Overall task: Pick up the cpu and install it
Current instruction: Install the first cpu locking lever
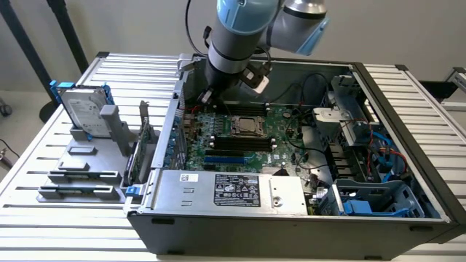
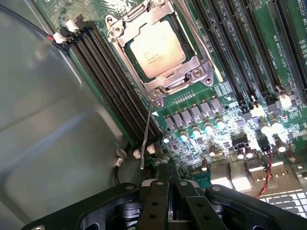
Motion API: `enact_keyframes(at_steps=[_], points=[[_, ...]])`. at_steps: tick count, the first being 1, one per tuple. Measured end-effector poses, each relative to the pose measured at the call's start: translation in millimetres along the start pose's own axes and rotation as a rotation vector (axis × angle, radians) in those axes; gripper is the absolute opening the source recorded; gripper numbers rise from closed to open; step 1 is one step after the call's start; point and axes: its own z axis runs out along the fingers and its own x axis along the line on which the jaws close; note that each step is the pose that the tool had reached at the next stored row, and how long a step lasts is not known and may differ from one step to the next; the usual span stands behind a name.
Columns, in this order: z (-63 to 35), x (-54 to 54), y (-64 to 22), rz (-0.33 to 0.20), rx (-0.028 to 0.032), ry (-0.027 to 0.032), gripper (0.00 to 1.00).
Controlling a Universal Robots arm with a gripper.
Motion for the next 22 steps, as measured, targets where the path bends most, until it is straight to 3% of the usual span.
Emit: enact_keyframes(at_steps=[3, 8, 12, 16, 22], points=[[0.9, -0.3, 0.3, 0.015, -0.0043, 0.0205, 0.11], [2.1, -1.1, -0.2, 0.031, 0.0017, 0.0647, 0.11], [2.7, -1.6, -0.6, 0.052, 0.0006, 0.0885, 0.11], [2.8, -1.7, -0.6, 0.07, -0.0091, 0.1014, 0.11], [2.8, -1.3, 0.1, 0.075, -0.0254, 0.114, 0.11]])
